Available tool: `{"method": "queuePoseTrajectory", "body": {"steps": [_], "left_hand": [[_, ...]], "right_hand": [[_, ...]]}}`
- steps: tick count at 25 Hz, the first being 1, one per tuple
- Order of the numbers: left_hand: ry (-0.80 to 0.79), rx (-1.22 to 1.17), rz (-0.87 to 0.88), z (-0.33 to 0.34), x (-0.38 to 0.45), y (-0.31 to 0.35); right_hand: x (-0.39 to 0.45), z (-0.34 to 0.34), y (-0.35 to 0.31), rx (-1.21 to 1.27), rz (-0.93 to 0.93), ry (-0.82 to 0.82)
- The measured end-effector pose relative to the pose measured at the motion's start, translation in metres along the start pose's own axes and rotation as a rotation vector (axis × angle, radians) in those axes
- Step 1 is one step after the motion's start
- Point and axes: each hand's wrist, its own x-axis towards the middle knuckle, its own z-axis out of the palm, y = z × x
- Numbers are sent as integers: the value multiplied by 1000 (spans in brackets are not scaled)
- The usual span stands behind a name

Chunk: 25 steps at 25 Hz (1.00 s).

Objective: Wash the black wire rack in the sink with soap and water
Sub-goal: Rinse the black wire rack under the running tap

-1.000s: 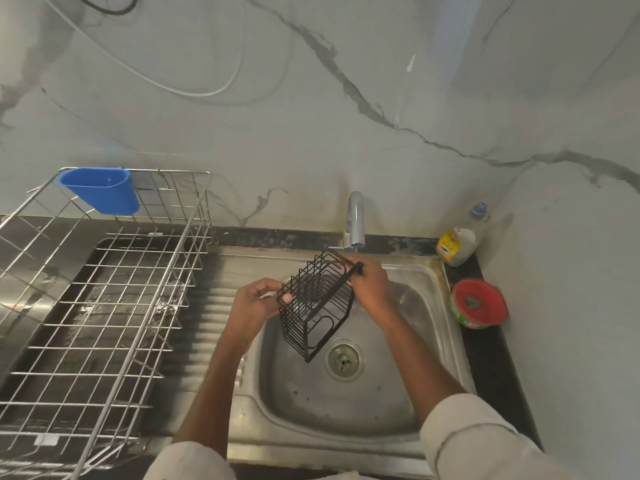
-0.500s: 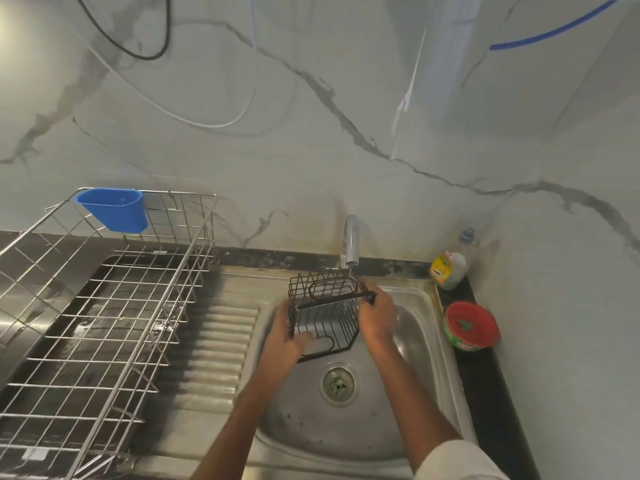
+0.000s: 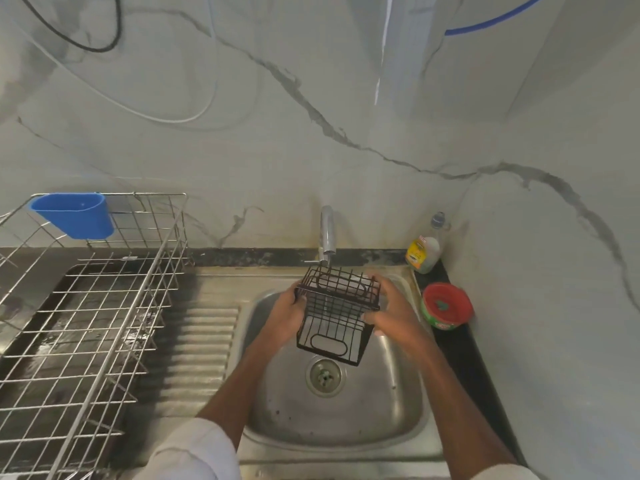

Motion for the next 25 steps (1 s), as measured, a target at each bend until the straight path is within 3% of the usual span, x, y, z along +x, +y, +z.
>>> {"method": "queuePoseTrajectory", "body": {"steps": [4, 8, 14, 18, 22, 25], "left_hand": [[-129, -20, -26, 3, 17, 5], [-79, 38, 62, 16, 33, 20], [-138, -144, 60, 26, 30, 9], [-103, -223, -28, 21, 7, -10], [-21, -259, -80, 10, 11, -15], [-8, -303, -69, 3, 8, -12]], "right_hand": [[-10, -14, -1, 22, 32, 22], [-16, -7, 2, 12, 53, 195], [-37, 16, 3, -84, 100, 371], [-65, 39, -1, -179, 121, 340], [-53, 43, -11, -116, 199, 457], [-47, 46, -13, -138, 151, 376]]}}
